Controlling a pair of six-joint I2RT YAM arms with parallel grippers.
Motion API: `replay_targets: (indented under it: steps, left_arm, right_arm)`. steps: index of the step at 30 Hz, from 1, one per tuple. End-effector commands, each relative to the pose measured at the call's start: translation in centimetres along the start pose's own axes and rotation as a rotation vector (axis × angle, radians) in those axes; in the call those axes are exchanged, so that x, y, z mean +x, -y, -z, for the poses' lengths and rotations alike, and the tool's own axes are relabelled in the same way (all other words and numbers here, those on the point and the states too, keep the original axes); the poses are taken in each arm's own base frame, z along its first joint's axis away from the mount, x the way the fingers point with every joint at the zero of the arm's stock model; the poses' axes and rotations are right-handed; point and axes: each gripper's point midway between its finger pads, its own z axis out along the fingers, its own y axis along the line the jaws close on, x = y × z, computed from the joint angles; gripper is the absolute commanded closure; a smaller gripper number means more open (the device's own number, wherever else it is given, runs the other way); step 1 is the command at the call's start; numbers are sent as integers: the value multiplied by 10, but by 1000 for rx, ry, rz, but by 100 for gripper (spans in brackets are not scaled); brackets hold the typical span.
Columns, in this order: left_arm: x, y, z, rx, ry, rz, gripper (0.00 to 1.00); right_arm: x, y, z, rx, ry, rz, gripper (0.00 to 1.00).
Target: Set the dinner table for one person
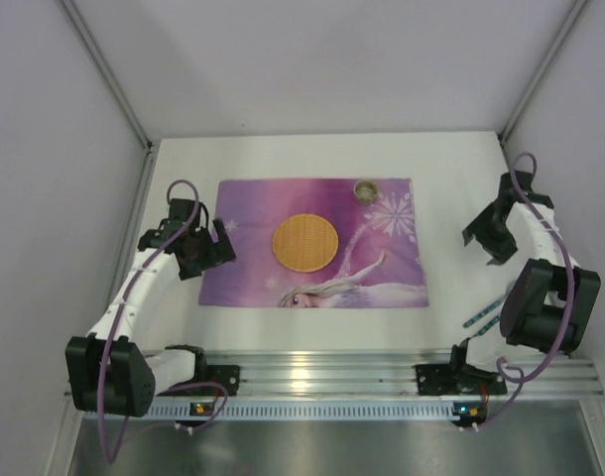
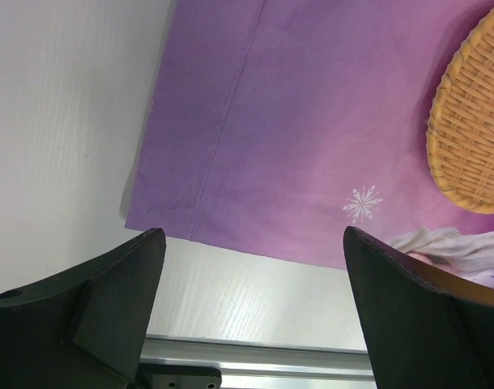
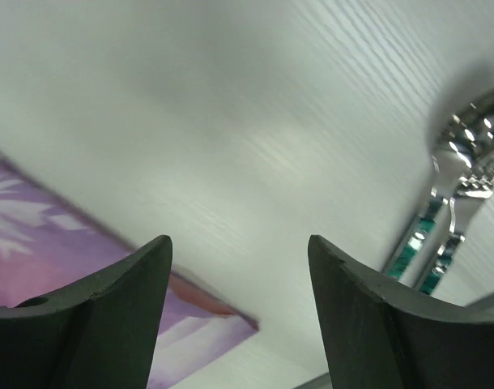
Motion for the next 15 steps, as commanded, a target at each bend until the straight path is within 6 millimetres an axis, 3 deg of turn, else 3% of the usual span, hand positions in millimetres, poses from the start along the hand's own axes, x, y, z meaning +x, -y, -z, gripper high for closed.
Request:
replay_targets:
  steps: [1,5,15]
  left_arm:
    - [-4,7,-1,30,24,-29,4]
    - [3,17,-1,67,-17,-53,4]
    - [17,33,1,90,-45,-124,5]
  right_arm:
    - [32,50,-10,154,-54,-17,32]
    - [36,94,-14,263,-54,-103,32]
    - [46,145,-25,368,-65,-209,34]
